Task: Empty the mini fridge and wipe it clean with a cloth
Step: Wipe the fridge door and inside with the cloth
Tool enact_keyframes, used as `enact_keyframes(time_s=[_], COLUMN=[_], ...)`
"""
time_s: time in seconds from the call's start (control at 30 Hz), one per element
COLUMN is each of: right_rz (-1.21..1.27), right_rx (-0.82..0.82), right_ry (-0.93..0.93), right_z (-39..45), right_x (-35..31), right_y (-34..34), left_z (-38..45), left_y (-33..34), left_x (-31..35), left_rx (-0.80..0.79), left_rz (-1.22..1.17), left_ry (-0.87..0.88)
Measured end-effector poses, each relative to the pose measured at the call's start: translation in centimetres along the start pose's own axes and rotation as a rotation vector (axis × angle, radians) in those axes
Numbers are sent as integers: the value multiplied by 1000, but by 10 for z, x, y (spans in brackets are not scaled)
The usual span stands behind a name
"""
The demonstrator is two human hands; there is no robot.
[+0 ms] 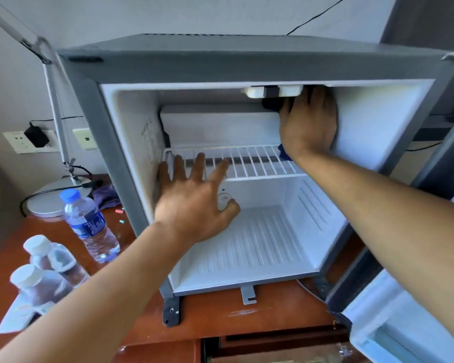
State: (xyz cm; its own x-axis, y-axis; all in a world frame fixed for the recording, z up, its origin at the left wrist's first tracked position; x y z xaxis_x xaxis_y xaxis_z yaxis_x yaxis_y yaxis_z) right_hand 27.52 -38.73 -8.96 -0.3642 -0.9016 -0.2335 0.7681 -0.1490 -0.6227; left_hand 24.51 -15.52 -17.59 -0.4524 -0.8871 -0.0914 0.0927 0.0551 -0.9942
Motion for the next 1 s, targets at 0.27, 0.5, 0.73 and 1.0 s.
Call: enact_keyframes(time_s=[0.27, 0.5, 0.73, 1.0], right_rz=[791, 1385, 1459, 1092], right_rx=[-492, -503, -510, -422], right_ry=[42, 168, -147, -298], right_z=[-51, -96, -152, -188], right_x=[-163, -183, -160, -163], right_y=[-11, -22, -62, -42], left_z=[-11, -69, -137, -139], left_y=[0, 11, 1, 78], left_x=[7, 4, -7, -8], left_rx=[-61, 34, 402, 252], left_rz=[-35, -66, -101, 23], left_ry=[-23, 87, 154, 136])
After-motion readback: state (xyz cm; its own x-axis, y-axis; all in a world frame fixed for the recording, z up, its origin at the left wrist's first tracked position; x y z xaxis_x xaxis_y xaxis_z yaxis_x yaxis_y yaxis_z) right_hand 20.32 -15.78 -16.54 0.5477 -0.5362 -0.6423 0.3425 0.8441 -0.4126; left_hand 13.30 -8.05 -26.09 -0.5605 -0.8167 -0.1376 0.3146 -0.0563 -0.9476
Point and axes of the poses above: each hand's wrist, its own z-axis towards the middle knuckle, its own y-axis out of the palm, x = y × z, the point moved 6 cm from there along z, towards the middle knuckle, and after that the axes turned 10 degrees about -x, right-handed, at the moved point
